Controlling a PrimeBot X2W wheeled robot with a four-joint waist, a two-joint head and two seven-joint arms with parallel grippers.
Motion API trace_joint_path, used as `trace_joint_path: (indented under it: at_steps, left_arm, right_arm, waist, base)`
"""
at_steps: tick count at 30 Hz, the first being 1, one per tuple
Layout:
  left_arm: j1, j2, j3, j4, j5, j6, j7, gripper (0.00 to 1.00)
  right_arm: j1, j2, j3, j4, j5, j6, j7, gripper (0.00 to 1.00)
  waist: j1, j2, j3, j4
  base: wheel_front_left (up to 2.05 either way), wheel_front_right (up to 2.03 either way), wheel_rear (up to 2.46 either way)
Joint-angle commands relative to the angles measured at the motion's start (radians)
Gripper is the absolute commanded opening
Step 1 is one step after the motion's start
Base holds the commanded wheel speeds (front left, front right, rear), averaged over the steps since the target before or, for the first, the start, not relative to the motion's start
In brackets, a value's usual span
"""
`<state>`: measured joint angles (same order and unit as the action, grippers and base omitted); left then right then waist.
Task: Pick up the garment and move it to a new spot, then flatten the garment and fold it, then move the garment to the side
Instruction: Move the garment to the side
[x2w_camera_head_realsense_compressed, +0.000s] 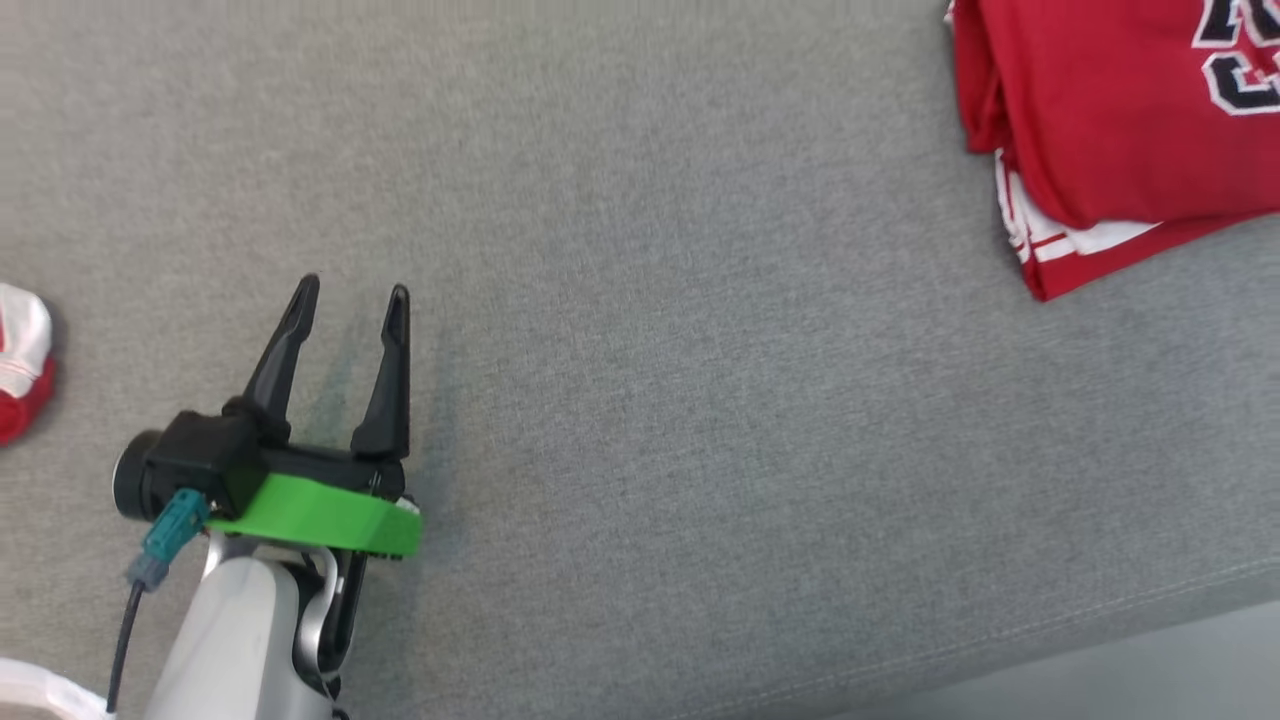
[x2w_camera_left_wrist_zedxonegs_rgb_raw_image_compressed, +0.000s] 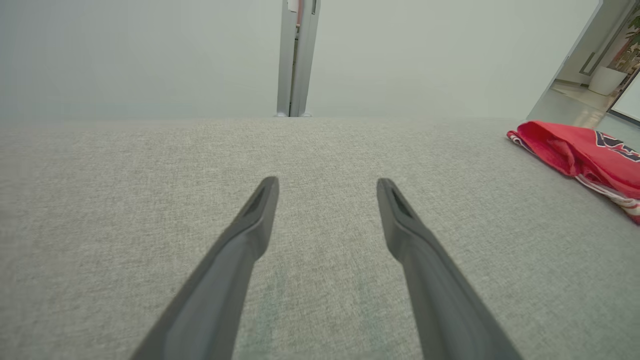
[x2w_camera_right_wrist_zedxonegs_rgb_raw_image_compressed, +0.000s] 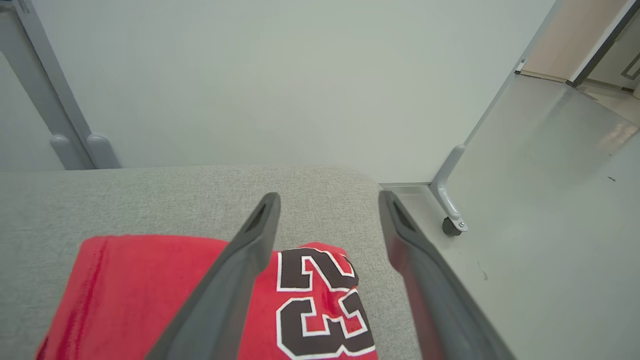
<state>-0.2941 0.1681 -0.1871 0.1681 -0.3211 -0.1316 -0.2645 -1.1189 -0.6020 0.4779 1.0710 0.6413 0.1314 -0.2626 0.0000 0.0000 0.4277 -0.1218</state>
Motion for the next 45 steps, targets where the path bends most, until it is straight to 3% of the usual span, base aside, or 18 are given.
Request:
trace_joint_path:
  at_steps: [1,10,16,25,33,40,45]
  left_arm:
    - [0.028,-0.008,0.009,0.007,-0.008,0.002,0.001,1.0]
    - [0.157,-0.037,0.041,0.048,-0.015,0.005,0.001,1.0]
    - [0.201,-0.028,0.068,0.054,-0.016,0.015,0.001,1.0]
    - [0.25,-0.03,0.142,0.044,-0.002,0.042,0.001,1.0]
    - [0.279,-0.021,0.174,0.057,0.066,0.066,0.001,1.0]
    - [0.294,-0.049,0.192,0.046,0.108,0.048,0.001,1.0]
    - [0.296,-0.067,0.208,0.037,0.122,0.036,0.001,1.0]
  right_arm:
    - [0.035,0.008,0.001,-0.024,-0.011,-0.001,-0.002,1.0]
    - [0.293,0.063,-0.008,-0.366,-0.023,-0.001,-0.002,1.0]
    - [0.465,0.094,-0.032,-0.539,-0.031,-0.001,-0.002,1.0]
    - [0.697,0.178,-0.111,-0.626,-0.09,-0.001,-0.002,1.0]
    - [0.892,0.28,-0.257,-0.701,-0.211,-0.001,-0.002,1.0]
    - [1.002,0.364,-0.368,-0.767,-0.337,-0.001,-0.002,1.0]
    - [1.018,0.39,-0.386,-0.786,-0.366,-0.001,-0.002,1.0]
  waist:
    - [0.0,0.0,-0.153,0.0]
    - [0.0,0.0,-0.393,0.019]
    - [0.0,0.0,-0.451,0.041]
    - [0.0,0.0,-0.483,0.058]
    - [0.0,0.0,-0.487,0.068]
    - [0.0,0.0,-0.478,0.08]
    - [0.0,0.0,-0.471,0.082]
  base:
    - [0.0,0.0,0.0]
    - [0.0,0.0,0.0]
    - [0.0,0.0,0.0]
    - [0.0,0.0,0.0]
    - [0.0,0.0,0.0]
    - [0.0,0.0,0.0]
    - [0.0,0.0,0.0]
